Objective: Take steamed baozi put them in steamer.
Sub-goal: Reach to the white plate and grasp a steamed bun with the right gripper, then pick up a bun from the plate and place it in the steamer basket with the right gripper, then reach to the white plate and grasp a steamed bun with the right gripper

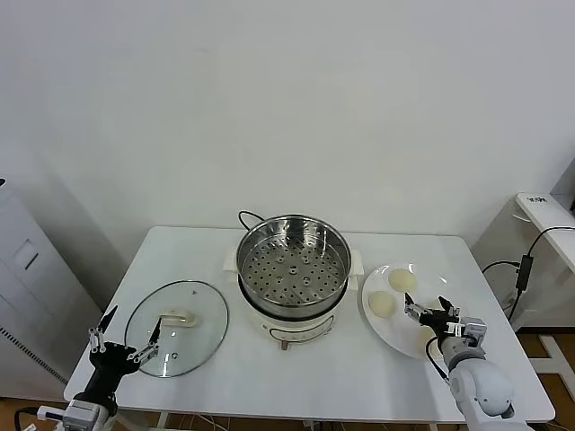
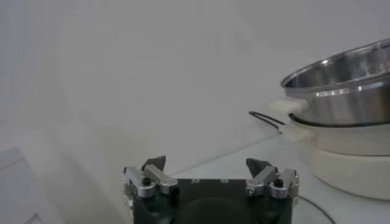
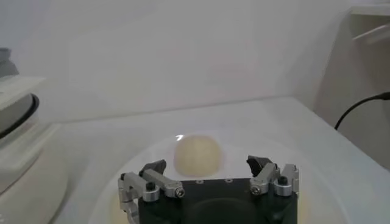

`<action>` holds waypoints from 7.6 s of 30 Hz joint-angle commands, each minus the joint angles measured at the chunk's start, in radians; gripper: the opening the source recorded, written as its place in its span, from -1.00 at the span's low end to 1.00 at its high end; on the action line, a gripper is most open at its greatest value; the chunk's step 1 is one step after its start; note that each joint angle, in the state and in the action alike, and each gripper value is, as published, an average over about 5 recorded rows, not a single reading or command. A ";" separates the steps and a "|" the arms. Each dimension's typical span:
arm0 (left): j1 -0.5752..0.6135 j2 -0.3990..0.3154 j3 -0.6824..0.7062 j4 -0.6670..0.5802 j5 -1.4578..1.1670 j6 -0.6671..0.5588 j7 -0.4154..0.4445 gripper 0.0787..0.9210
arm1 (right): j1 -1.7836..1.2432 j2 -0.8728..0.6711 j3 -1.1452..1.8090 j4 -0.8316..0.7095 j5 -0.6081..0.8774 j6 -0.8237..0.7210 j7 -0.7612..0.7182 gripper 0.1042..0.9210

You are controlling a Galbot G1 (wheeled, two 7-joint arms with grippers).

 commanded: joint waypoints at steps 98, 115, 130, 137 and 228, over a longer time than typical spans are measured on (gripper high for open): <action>-0.020 0.079 -0.018 0.011 -0.044 -0.068 0.036 0.77 | 1.814 -0.230 -1.721 -0.746 -0.325 0.455 -1.201 -0.01; -0.025 0.079 -0.029 0.008 -0.056 -0.056 0.031 0.77 | 1.781 0.095 -1.761 -0.559 -0.610 0.758 -1.202 -0.05; -0.013 0.097 -0.060 0.006 -0.082 -0.052 0.027 0.77 | 1.545 0.159 -1.558 -0.721 -1.007 0.959 -1.172 -0.06; -0.009 0.095 -0.061 0.007 -0.082 -0.054 0.027 0.77 | 1.531 0.178 -1.523 -0.758 -1.053 0.985 -1.172 -0.05; 0.017 0.094 -0.078 -0.032 -0.058 -0.054 0.013 0.77 | 1.324 -0.282 -1.617 -0.749 -0.386 0.268 -1.099 0.35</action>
